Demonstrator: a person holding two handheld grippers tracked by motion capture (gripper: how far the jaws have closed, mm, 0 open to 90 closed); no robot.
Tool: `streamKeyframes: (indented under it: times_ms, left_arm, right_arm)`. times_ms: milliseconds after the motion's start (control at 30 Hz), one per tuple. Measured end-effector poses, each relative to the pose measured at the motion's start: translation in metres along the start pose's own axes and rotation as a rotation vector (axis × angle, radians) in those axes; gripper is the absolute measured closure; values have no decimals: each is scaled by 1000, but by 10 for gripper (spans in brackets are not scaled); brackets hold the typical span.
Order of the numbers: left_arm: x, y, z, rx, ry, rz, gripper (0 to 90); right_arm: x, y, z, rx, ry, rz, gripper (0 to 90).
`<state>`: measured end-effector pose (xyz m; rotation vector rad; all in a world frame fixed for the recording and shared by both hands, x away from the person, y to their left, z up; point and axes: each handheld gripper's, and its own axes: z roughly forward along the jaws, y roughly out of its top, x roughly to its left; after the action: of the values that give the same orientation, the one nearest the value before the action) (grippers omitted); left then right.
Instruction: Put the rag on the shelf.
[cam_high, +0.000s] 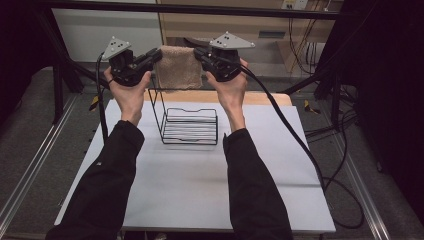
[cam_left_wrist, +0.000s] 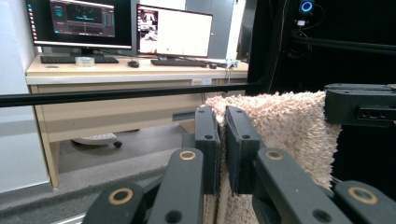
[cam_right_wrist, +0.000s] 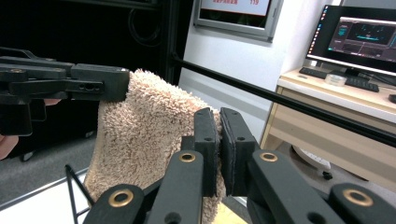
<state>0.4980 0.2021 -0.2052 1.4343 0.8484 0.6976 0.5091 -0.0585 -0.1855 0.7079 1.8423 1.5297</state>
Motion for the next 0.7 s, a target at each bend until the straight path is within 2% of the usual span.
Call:
streamKeyframes:
  times_ms: [200,700]
  left_arm:
    - [-6,-7,-6,13,-18,18,841]
    - [-17,-28,-13,33,-60,26,838]
  right_arm:
    - [1,-10,-6,33,16,3,861]
    - [2,-23,-22,51,41,-21,860]
